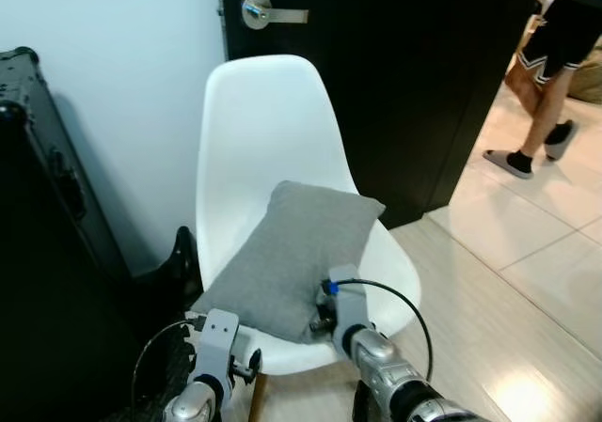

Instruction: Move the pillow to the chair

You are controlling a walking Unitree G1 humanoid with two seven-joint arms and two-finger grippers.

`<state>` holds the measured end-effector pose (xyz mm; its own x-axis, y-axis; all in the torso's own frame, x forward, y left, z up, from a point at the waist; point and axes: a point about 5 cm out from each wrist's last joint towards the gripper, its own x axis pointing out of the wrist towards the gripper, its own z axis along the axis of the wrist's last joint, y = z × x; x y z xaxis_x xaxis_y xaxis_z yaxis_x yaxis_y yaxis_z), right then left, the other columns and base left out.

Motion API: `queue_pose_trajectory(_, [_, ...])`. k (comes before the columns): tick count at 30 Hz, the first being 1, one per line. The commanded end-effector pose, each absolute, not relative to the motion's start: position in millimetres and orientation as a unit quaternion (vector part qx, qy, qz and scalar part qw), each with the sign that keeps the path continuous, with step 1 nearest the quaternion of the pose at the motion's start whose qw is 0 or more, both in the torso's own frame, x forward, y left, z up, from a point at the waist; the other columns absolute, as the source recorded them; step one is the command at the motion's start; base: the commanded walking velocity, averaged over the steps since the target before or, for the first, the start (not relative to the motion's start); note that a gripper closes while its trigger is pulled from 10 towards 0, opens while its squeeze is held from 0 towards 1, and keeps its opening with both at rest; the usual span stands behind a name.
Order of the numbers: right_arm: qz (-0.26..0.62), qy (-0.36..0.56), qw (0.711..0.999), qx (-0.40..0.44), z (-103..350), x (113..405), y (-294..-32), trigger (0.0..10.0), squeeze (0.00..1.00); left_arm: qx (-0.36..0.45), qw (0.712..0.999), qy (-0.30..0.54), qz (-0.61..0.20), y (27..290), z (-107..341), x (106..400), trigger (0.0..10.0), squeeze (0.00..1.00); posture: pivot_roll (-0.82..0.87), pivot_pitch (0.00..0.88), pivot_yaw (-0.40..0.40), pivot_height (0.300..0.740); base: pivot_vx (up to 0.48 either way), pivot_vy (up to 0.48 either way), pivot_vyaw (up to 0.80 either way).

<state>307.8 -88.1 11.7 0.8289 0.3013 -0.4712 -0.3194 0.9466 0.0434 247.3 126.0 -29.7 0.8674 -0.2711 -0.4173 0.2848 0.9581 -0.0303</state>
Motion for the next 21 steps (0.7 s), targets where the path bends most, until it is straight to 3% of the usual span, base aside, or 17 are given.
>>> queue_pose_trajectory(1, [0.172,0.228,0.958,-0.029,22,316,-79,10.0,0.00,0.013,0.963,0.228,-0.146,124,-34,244,10.0,0.00,0.09,0.000,-0.048,0.485,0.000,0.000,0.00])
queue_pose_trajectory(7, [0.213,0.215,0.953,-0.030,28,318,-69,10.0,0.00,0.013,0.965,0.219,-0.146,121,-30,249,10.0,0.00,0.09,0.000,-0.046,0.485,0.000,0.000,0.00])
queue_pose_trajectory(8, [0.216,0.216,0.952,-0.034,27,317,-71,10.0,1.00,0.013,0.965,0.218,-0.147,120,-29,250,10.0,0.00,0.09,0.000,-0.047,0.485,0.000,0.000,0.00])
queue_pose_trajectory(12, [0.209,0.218,0.952,-0.040,25,317,-77,10.0,1.00,0.012,0.965,0.216,-0.148,119,-27,252,10.0,0.00,0.09,0.000,-0.045,0.485,0.000,0.000,0.00])
queue_pose_trajectory(16, [0.175,0.226,0.957,-0.055,21,318,-104,10.0,1.00,0.014,0.965,0.212,-0.153,116,-24,257,10.0,0.00,0.07,0.000,-0.041,0.485,0.000,0.000,0.00])
queue_pose_trajectory(21, [0.184,0.229,0.955,-0.039,22,318,-120,10.0,1.00,0.015,0.965,0.210,-0.157,114,-21,261,10.0,0.00,0.07,0.000,-0.036,0.485,0.000,0.000,0.00])
